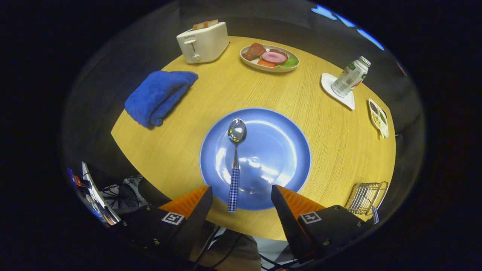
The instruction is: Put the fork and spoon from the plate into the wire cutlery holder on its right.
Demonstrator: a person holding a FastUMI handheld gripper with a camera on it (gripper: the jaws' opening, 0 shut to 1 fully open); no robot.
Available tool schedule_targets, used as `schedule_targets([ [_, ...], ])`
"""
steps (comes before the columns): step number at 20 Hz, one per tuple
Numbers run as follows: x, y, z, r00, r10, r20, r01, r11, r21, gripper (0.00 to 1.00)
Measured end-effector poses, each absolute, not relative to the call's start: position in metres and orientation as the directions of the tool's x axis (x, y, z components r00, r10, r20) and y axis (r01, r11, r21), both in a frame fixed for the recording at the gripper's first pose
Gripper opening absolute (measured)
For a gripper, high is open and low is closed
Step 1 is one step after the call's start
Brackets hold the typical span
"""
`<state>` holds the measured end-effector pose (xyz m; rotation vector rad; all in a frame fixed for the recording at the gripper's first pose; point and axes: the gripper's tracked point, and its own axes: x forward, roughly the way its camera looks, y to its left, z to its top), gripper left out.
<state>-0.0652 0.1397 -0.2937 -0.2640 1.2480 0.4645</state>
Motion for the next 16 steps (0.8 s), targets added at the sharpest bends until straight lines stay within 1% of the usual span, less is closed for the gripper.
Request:
schedule_targets([
  [7, -0.065, 0.139, -0.318, 0.197, 0.180, -0.964, -0.467, 0.881, 0.069, 0.94],
  [9, -0.066, 0.138, -0.329, 0.184, 0.173, -0.968, -0.468, 0.881, 0.068, 0.60],
  [12, -0.067, 0.138, -0.335, 0.151, 0.160, -0.975, -0.483, 0.873, 0.068, 0.59],
  [13, -0.071, 0.138, -0.327, 0.146, 0.176, -0.974, -0.493, 0.866, 0.083, 0.60],
  [14, -0.062, 0.140, -0.344, 0.154, 0.171, -0.973, -0.479, 0.875, 0.078, 0.35],
  [15, -0.064, 0.141, -0.341, 0.135, 0.168, -0.976, -0.485, 0.871, 0.083, 0.11],
  [16, -0.064, 0.140, -0.338, 0.125, 0.162, -0.979, -0.497, 0.864, 0.079, 0.11],
])
